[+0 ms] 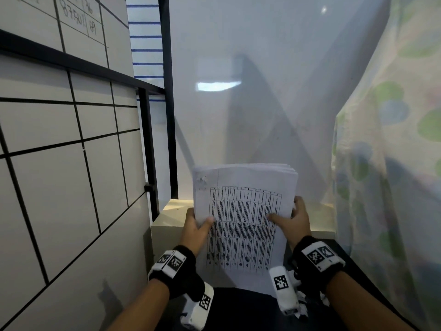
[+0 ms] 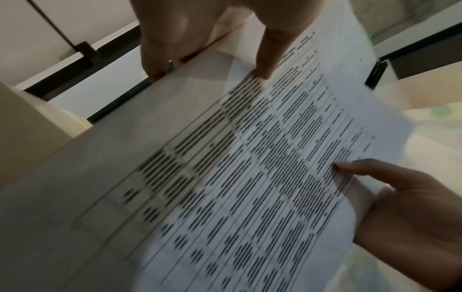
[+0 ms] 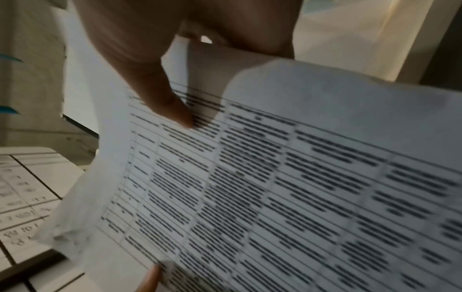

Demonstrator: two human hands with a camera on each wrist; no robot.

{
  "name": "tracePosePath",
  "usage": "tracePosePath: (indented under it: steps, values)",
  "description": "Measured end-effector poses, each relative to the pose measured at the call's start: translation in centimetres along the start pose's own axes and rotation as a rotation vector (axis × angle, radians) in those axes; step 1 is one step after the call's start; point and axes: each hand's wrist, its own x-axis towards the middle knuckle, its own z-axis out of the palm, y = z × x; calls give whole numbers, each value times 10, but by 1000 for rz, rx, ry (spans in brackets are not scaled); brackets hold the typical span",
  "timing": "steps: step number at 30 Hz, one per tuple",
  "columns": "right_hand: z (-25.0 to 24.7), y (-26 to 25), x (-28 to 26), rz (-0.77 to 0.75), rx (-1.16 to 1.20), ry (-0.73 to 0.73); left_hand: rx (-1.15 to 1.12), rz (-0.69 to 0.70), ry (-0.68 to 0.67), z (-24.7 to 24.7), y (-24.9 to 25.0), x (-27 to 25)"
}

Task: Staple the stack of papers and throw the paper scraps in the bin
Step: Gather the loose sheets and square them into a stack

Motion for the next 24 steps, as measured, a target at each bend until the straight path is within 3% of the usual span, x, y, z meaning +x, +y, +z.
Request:
tracePosePath:
  steps: [3,6,11,17,24]
  values:
    - [1,-13,6,-22,55,18,-26,82,11,0,20,12]
    - [7,-17,7,-31,-46,-7,6,138,27,4,31,17]
    - [8,-21,6,-77,-106,22,-32,160,55,4,30,16]
    - [3,-3,3,49,-97,15,-27,161,1,8,27,3]
    - [0,2,0,73,-37,-9,-23,201,73,1,25,2]
